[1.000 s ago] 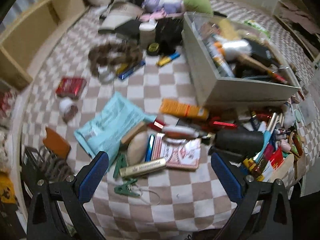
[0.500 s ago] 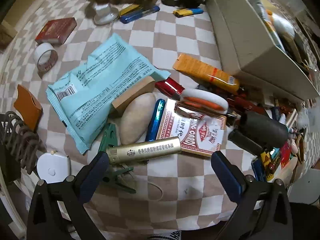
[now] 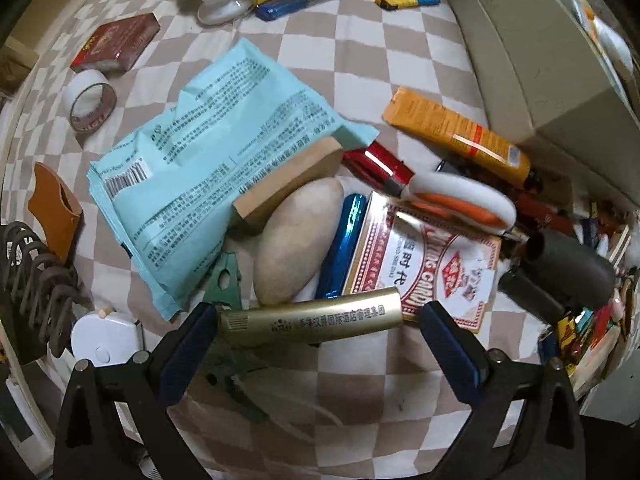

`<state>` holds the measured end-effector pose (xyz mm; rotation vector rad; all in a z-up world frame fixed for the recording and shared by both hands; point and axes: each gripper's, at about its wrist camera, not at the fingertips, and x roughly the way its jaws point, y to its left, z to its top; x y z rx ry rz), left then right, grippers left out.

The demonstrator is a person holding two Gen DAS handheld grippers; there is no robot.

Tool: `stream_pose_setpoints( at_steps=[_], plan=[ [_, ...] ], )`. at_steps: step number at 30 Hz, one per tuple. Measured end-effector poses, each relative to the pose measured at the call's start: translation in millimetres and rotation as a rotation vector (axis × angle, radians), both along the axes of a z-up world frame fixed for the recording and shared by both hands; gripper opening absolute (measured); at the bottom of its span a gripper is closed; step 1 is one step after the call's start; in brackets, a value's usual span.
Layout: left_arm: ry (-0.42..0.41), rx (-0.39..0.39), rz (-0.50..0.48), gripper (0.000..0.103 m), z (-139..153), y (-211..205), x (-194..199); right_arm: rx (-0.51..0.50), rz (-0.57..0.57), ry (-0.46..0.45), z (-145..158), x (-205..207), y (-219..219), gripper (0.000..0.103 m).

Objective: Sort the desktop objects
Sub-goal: 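Move both tools toward the loose items beside the box, then grasp the gold tube with the left tool while the right tool grasps the white sachet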

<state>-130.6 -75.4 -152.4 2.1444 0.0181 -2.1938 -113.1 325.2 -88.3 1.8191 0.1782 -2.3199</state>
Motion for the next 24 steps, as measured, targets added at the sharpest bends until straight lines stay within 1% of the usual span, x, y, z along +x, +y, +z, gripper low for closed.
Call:
stream_pose_setpoints(
  at_steps=[2, 5, 7, 8, 12, 15, 17, 20, 24],
  plan=[
    [0.002, 0.005, 0.001, 0.101, -0.2, 0.0, 0.6, 0.009, -0.011, -0.021, -5.2, 0.2, 8.0, 0.103],
    [0.008, 0.021, 0.007, 0.095, 1.1, -0.9, 0.8, 0.011, -0.050, -0.050, -12.8, 0.7, 25.1, 0.103],
    [0.012, 0.031, 0.008, 0.087, 2.8, -0.4, 1.2, 0.008, -0.083, -0.058, -14.9, 0.4, 36.5, 0.103],
    [0.013, 0.036, 0.007, 0.085, 3.7, 0.2, 1.3, 0.006, -0.102, -0.057, -14.8, 0.0, 42.6, 0.103],
    [0.011, 0.051, -0.010, 0.085, 5.5, 5.5, 2.1, -0.019, -0.194, -0.038, -9.7, -2.7, 67.5, 0.103],
    [0.015, 0.058, -0.023, 0.085, 7.9, 9.3, 2.3, -0.067, -0.273, -0.039, -8.9, -5.3, 86.6, 0.103],
    [0.025, 0.068, -0.026, 0.085, 11.8, 11.3, 1.9, -0.084, -0.295, -0.049, -12.1, -7.2, 92.5, 0.103],
    [0.051, 0.087, -0.024, 0.084, 22.4, 15.3, 0.7, -0.137, -0.333, -0.070, -17.2, -11.3, 98.8, 0.103],
    [0.086, 0.113, -0.022, 0.085, 36.5, 20.8, -0.9, -0.259, -0.451, -0.085, -23.0, -19.6, 111.0, 0.103]
  ],
)
